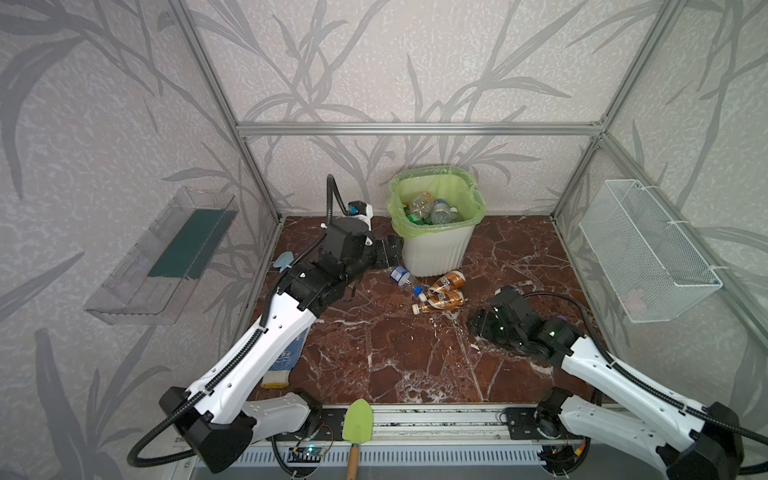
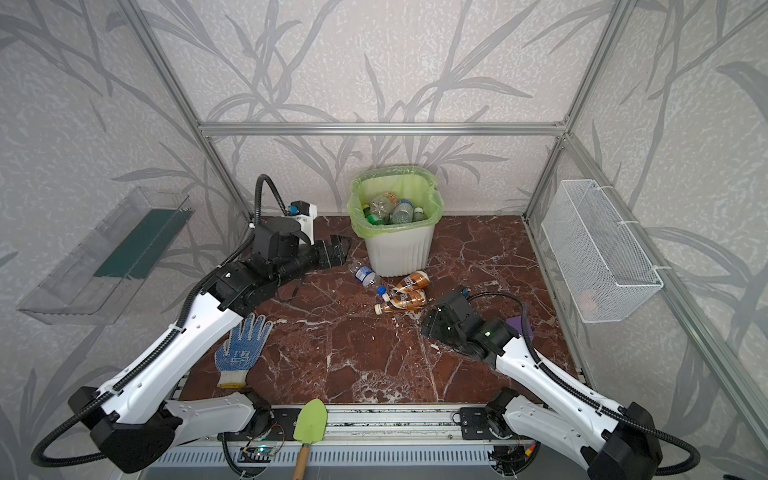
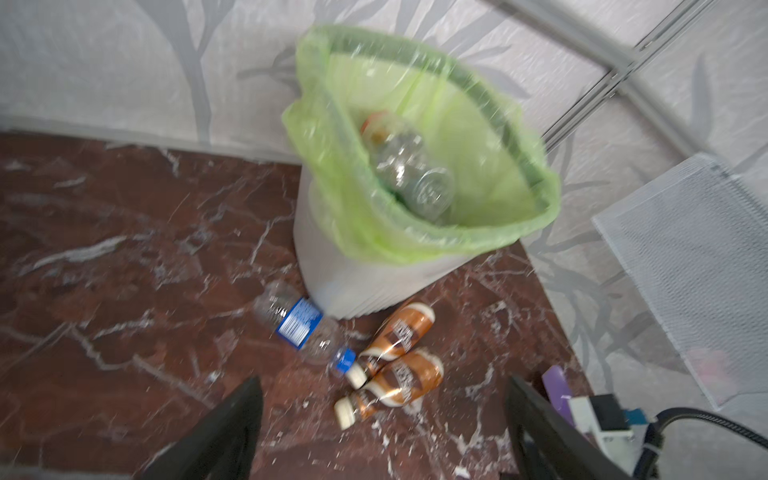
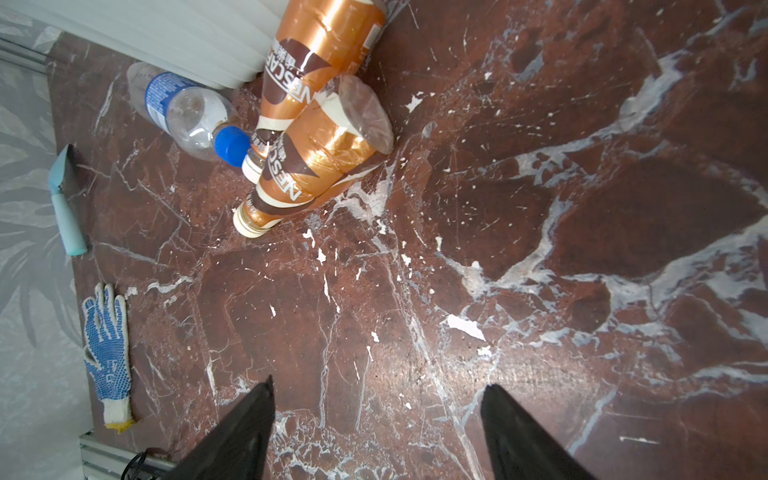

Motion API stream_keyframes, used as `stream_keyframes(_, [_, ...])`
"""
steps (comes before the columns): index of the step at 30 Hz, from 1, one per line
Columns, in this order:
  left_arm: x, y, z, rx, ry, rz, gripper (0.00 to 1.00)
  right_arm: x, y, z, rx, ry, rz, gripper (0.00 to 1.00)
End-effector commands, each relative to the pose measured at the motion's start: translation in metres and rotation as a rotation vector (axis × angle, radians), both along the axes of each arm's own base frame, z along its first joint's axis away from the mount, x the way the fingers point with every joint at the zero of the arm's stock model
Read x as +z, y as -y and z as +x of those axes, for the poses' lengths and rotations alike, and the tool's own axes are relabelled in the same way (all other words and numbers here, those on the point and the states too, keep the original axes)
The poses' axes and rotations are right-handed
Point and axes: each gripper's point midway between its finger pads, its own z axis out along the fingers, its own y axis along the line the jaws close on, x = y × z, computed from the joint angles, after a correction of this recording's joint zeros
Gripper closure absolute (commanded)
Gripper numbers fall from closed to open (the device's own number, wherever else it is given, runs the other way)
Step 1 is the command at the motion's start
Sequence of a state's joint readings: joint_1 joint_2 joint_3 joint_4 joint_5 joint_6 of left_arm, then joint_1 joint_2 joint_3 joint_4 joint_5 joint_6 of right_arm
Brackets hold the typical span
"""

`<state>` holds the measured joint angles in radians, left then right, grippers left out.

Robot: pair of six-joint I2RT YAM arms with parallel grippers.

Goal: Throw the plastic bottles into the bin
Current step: 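Draw the left gripper back from the bin toward the table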

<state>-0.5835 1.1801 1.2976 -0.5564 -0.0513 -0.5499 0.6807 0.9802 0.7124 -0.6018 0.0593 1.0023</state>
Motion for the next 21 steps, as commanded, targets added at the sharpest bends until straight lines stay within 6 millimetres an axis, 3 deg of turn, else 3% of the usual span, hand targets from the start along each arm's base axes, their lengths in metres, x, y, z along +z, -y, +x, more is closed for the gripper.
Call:
stream_keyframes(1, [-0.018,-0.022,-0.013,0.078,-0.027,-0.013,0.11,-0.004,-0.006,0.007,-0.019,-0.011,0.018,0.21])
stream_keyframes(6, [-0.073,-0.037,-0.033,0.116,-0.141,-0.003,0.11,-0.021,-0.018,0.013,-0.061,-0.072,0.057,0.21])
stream_keyframes(10, [-0.106,-0.044,-0.045,0.140,-0.209,-0.015,0.11,-0.034,-0.029,0.021,-0.113,-0.098,0.112,0.19])
stream_keyframes(15, [-0.127,-0.050,-0.055,0.157,-0.248,-0.019,0.11,-0.048,-0.035,0.031,-0.194,-0.113,0.165,0.17])
stream_keyframes(21, [-0.136,-0.053,-0.060,0.163,-0.268,-0.023,0.11,-0.056,-0.039,0.047,-0.275,-0.100,0.192,0.16])
